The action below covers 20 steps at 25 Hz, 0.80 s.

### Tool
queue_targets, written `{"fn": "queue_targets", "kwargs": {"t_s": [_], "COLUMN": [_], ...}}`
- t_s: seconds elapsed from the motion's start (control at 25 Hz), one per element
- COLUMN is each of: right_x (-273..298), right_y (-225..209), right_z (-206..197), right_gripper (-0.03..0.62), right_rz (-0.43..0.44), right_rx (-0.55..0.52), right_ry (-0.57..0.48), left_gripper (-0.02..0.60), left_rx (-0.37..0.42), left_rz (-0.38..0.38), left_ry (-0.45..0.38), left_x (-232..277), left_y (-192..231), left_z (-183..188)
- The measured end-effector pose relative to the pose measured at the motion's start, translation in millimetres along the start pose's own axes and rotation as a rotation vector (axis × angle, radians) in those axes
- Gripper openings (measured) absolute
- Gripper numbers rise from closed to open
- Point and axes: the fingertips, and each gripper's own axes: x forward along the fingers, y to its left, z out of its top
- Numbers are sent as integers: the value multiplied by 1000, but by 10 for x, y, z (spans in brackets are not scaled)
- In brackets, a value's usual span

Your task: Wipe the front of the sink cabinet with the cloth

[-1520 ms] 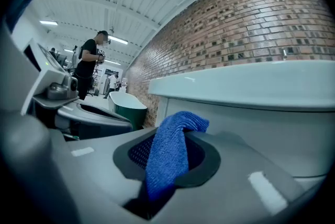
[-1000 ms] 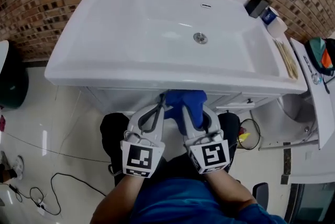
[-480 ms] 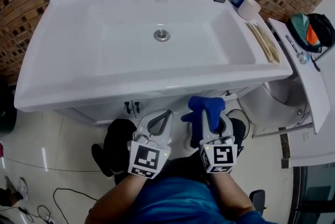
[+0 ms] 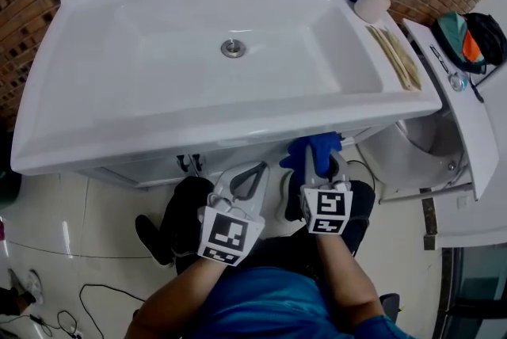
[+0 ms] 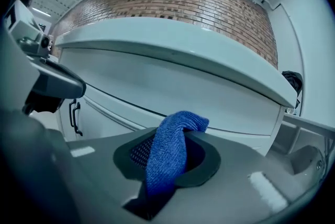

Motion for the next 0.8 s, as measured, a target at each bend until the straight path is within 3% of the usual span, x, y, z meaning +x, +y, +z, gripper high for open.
{"fn": "queue_targets", "kwargs": {"t_s": [0.8], "right_x": [22], "right_y": [1049], "right_z": [321], "right_gripper": [77], "right_rz": [203], "right_rx": [-19], "right_ry": [-59], "left_gripper": [2], "left_rx": [-22], "left_rz": [129], "left_ry": [-22], "left_x": [-387], "left_y": [459], "left_z": [30]}}
